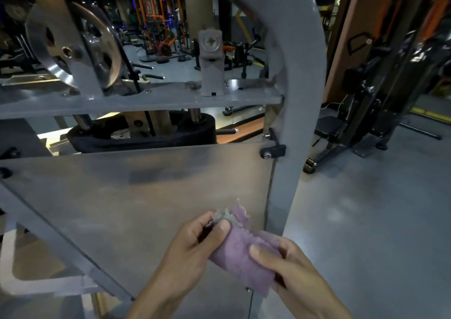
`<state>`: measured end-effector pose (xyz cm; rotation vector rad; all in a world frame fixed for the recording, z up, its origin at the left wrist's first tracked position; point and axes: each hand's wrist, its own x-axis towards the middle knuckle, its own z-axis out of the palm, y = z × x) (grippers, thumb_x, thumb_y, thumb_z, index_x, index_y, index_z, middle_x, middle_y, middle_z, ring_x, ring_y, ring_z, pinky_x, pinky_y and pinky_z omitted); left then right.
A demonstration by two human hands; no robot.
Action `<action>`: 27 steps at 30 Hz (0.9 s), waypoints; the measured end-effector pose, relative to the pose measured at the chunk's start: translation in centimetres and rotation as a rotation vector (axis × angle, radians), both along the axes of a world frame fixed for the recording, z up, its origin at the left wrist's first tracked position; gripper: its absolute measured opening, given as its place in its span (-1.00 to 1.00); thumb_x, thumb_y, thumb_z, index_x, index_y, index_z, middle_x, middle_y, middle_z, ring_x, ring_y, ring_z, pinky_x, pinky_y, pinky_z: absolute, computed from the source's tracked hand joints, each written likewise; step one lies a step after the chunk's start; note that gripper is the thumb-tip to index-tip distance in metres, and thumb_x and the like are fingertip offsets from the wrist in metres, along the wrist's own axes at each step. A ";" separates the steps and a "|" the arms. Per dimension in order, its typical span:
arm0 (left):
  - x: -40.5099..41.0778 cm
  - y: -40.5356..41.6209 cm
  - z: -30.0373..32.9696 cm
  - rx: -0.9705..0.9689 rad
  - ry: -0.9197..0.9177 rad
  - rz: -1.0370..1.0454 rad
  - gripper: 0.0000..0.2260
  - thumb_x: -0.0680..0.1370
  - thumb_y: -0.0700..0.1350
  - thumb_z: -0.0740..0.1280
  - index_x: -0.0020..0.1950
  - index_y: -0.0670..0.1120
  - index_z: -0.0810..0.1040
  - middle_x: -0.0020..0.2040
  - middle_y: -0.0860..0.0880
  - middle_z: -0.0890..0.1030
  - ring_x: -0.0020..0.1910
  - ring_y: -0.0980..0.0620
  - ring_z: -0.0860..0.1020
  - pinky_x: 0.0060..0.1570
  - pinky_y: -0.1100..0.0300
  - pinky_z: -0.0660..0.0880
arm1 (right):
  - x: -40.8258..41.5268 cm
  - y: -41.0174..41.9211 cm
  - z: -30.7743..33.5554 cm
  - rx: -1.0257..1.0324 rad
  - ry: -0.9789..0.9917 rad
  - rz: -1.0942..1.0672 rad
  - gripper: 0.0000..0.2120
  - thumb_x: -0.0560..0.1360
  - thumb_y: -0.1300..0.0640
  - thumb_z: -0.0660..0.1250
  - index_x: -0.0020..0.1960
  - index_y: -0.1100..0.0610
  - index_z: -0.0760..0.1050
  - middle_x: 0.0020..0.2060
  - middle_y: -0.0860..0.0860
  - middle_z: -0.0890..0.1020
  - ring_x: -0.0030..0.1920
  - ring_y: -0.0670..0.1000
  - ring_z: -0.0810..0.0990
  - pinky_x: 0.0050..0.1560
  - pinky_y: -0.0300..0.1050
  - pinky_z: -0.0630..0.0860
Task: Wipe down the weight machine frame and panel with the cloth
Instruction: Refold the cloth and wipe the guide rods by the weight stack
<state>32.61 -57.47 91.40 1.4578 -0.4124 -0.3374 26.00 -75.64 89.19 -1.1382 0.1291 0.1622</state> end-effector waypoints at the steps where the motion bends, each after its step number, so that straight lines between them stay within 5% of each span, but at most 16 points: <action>1: 0.4 -0.2 0.1 0.009 -0.017 -0.010 -0.83 0.57 -0.05 0.35 -0.06 -0.13 0.66 -0.15 -0.02 0.66 -0.14 0.11 0.55 -0.14 0.29 0.48 | -0.1 -0.2 0.3 0.002 -0.014 -0.014 -0.51 0.20 -0.08 0.71 -0.04 0.21 0.71 0.04 0.24 0.70 0.05 0.15 0.67 0.02 -0.06 0.59; 6: 1.7 -1.3 0.8 -0.023 -0.034 -0.073 -0.85 0.53 -0.01 0.38 -0.03 -0.05 0.67 -0.24 -0.13 0.64 -0.26 0.00 0.57 -0.19 0.15 0.57 | -0.6 -1.8 4.4 0.027 -0.182 -0.457 -0.79 0.31 0.13 0.55 -0.15 0.25 0.65 -0.10 0.26 0.71 -0.05 0.12 0.70 -0.13 -0.11 0.63; 10: 2.6 -0.5 1.4 -0.065 -0.094 -0.083 -0.85 0.55 -0.08 0.35 -0.02 -0.13 0.66 -0.26 -0.14 0.64 -0.30 -0.06 0.60 -0.20 0.16 0.57 | 1.1 -0.2 6.4 -0.480 -0.372 -0.770 -0.84 0.47 0.12 0.51 -0.19 0.06 0.54 -0.34 0.00 0.59 -0.33 0.04 0.52 -0.35 -0.14 0.47; 15: 3.4 1.6 2.9 -0.092 -0.198 -0.050 -0.78 0.50 0.06 0.39 -0.04 -0.07 0.67 -0.30 -0.16 0.63 -0.33 -0.02 0.59 -0.22 0.22 0.56 | 5.7 5.1 5.3 -0.973 -0.490 -0.813 -0.85 0.52 -0.03 0.43 -0.12 -0.06 0.46 -0.27 -0.09 0.58 -0.27 -0.04 0.57 -0.26 -0.11 0.50; 20: 4.3 3.6 4.5 -0.105 -0.326 0.050 -0.80 0.50 0.08 0.35 -0.07 -0.02 0.66 -0.32 -0.17 0.61 -0.37 -0.05 0.59 -0.22 0.18 0.56 | 6.7 7.2 6.2 -1.051 -0.602 -0.794 -0.87 0.48 -0.02 0.43 -0.04 -0.12 0.48 -0.21 -0.19 0.58 -0.21 -0.14 0.58 -0.23 -0.35 0.42; 24: 4.4 4.6 5.6 -0.129 -0.406 0.099 -0.80 0.50 0.09 0.34 -0.07 0.00 0.64 -0.33 -0.17 0.62 -0.37 -0.06 0.61 -0.21 0.22 0.55 | 4.9 5.7 11.4 -0.761 -0.707 -1.074 -0.87 0.48 -0.04 0.42 -0.01 -0.22 0.55 -0.18 -0.24 0.65 -0.22 -0.22 0.60 -0.19 -0.42 0.46; 27: 4.4 5.0 6.2 -0.150 -0.436 0.097 -0.84 0.52 0.04 0.37 -0.08 -0.03 0.64 -0.35 -0.15 0.61 -0.38 -0.06 0.60 -0.22 0.23 0.55 | 3.9 4.8 16.1 -1.015 -0.854 -1.180 -0.83 0.51 0.09 0.41 0.01 -0.14 0.50 -0.10 -0.21 0.60 -0.07 -0.24 0.57 -0.04 -0.41 0.42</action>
